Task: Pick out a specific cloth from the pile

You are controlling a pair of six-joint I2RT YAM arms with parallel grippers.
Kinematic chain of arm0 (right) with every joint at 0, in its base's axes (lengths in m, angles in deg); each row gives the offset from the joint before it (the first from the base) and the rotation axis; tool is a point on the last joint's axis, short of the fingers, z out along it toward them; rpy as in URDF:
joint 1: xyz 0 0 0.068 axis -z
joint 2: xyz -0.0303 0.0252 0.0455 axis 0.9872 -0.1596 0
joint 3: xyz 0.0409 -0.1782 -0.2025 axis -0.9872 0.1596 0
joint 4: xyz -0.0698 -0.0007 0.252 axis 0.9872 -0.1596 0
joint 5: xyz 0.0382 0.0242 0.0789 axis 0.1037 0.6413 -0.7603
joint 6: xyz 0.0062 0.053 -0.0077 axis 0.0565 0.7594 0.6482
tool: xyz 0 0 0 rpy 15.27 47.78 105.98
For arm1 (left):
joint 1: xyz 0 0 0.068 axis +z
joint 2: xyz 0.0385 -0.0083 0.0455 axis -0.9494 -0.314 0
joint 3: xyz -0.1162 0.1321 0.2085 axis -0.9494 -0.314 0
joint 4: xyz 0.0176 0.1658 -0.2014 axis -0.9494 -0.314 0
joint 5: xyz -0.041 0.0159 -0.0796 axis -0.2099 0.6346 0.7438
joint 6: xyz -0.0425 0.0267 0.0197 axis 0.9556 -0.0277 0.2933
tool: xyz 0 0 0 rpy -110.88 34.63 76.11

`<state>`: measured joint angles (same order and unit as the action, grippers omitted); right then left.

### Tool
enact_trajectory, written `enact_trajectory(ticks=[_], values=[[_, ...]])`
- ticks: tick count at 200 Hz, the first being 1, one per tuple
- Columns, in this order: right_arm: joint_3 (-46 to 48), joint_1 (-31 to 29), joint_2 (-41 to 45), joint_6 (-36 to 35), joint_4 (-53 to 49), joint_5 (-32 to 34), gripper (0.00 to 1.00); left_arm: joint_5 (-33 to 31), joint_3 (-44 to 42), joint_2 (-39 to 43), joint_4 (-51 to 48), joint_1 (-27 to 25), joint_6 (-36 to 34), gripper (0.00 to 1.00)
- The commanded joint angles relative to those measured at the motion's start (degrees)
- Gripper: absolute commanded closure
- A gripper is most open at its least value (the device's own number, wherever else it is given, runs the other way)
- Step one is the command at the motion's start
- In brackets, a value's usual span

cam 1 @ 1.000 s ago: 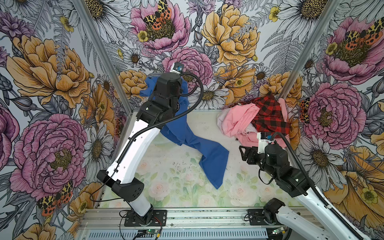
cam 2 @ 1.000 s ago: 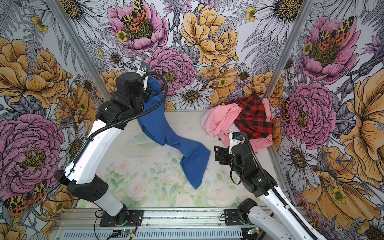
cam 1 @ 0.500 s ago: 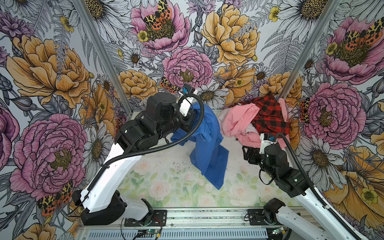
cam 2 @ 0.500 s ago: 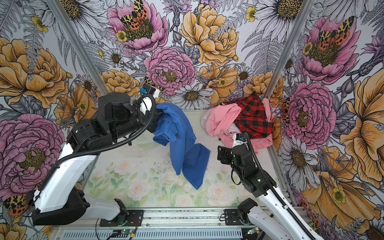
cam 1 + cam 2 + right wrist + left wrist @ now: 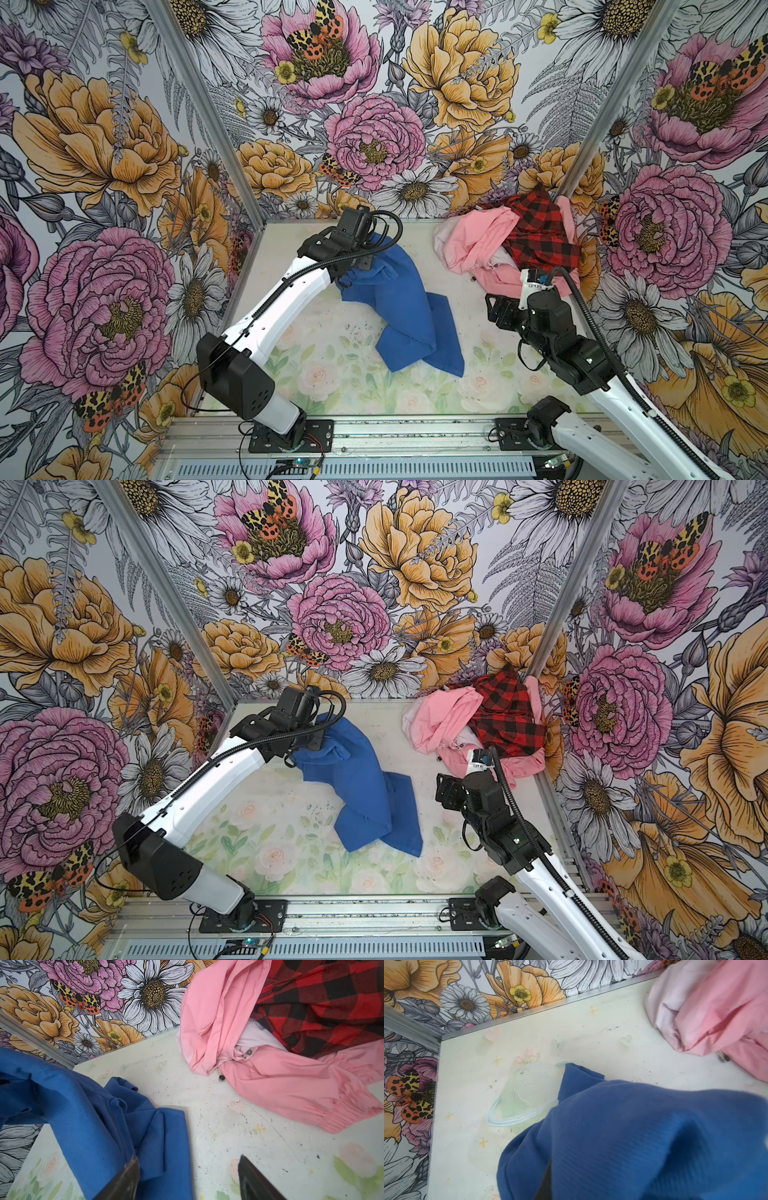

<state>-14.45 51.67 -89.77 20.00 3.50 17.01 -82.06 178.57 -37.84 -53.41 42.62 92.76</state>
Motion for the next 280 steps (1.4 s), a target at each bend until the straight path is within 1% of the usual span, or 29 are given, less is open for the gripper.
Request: enact_trajectory(ticks=[1, 13, 24, 42, 46, 52, 60, 67, 74, 76, 77, 80, 88, 104, 116, 144, 160, 168, 204, 219, 224, 236, 265, 268, 280], values=[[0.34, 0.36, 1.56, 0.70, -0.15, -0.40, 0.25, 0.39, -1.45, -2.67, 9.33, 0.27, 0.86, 1.00], [0.51, 0.32, 1.92, 0.46, -0.15, -0.21, 0.25, 7.14, -4.60, -3.69, 14.71, -0.13, 0.17, 1.00], [0.57, 0.41, 2.08, 0.18, -0.15, -0.24, 0.25, 10.30, -6.45, -4.96, 17.59, -0.98, -0.04, 1.00], [0.56, 0.47, 2.25, 0.06, -0.23, -0.53, 0.25, 20.53, -8.31, -6.33, 17.66, -3.06, -1.61, 0.84], [0.65, 0.48, 2.36, 0.06, -0.17, -0.55, 0.25, 22.68, -9.08, -6.21, 17.65, -3.46, -1.76, 0.78], [0.74, 0.44, 2.43, -0.05, -0.22, -0.53, 0.25, 26.45, -10.19, -5.71, 17.40, -4.06, -1.95, 0.65], [0.88, 0.46, 2.50, -0.17, -0.15, -0.33, 0.25, 29.18, -11.73, -4.41, 17.14, -4.80, -1.90, 0.47], [0.97, 0.50, 2.40, -0.36, -0.15, -0.04, 0.25, 31.30, -13.26, -2.76, 17.20, -5.54, -1.86, 0.34], [1.01, 0.66, 2.14, -0.64, -0.15, 0.10, 0.25, 32.20, -14.66, -0.78, 17.14, -6.54, -2.32, 0.19], [1.01, 0.60, 2.15, -0.73, -0.15, 0.10, 0.25, 31.81, -15.03, -0.07, 17.06, -6.94, -2.49, 0.06], [1.01, 0.64, 2.06, -0.80, -0.15, 0.15, 0.25, 31.58, -15.15, 0.19, 16.96, -7.17, -2.53, 0.04], [0.95, 0.69, 1.88, -0.87, -0.15, 0.23, 0.25, 30.69, -15.74, 1.18, 16.84, -7.89, -2.96, 0.01], [0.79, 0.77, 1.26, -1.26, -0.07, 0.17, 0.25, 26.94, -17.14, 3.47, 16.12, -10.19, -4.57, 0.01], [0.33, 0.96, -0.06, -1.77, -0.02, 0.12, 0.25, 17.03, -19.37, 5.69, 13.66, -14.57, -9.02, 0.01], [0.13, 1.09, -0.83, -1.91, 0.19, 0.07, 0.25, 12.78, -20.27, 5.44, 11.35, -16.03, -11.11, 0.01], [0.26, 1.20, -1.06, -1.85, 0.79, -0.25, 0.25, 13.16, -22.32, 3.30, 10.51, -16.36, -14.93, 0.01], [0.44, 1.13, -0.88, -1.86, 0.89, -0.50, 0.25, 9.09, -21.74, -1.18, 10.41, -17.36, -19.25, 0.01], [0.48, 1.22, -0.78, -1.93, 0.82, -0.52, 0.25, 8.14, -20.89, -3.63, 10.45, -17.82, -20.90, 0.01], [0.84, 1.32, 0.78, -1.57, 0.81, -0.63, 0.25, 9.97, -15.72, -13.38, 10.38, -16.67, -23.64, 0.01], [1.00, 1.43, 1.18, -1.57, 0.73, -0.68, 0.25, 6.59, -13.59, -19.57, 10.02, -16.95, -24.54, 0.01], [1.01, 1.46, 1.25, -1.57, 0.73, -0.75, 0.25, 3.92, -12.39, -21.28, 9.25, -16.97, -24.42, 0.01], [0.84, 1.48, 1.38, -1.57, 0.73, -0.94, 0.25, 2.35, -10.27, -24.74, 8.18, -16.72, -23.79, 0.01], [0.47, 1.72, 1.56, -1.81, 0.64, -1.50, 0.25, 5.66, -9.45, -28.54, 8.16, -15.25, -22.08, 0.01], [0.44, 1.70, 1.56, -1.77, 0.64, -1.61, 0.25, 7.98, -9.51, -28.77, 8.16, -14.96, -21.90, 0.01], [0.48, 1.72, 1.70, -1.76, 0.64, -1.90, 0.25, 12.15, -9.84, -29.33, 8.31, -13.86, -20.99, 0.02]])
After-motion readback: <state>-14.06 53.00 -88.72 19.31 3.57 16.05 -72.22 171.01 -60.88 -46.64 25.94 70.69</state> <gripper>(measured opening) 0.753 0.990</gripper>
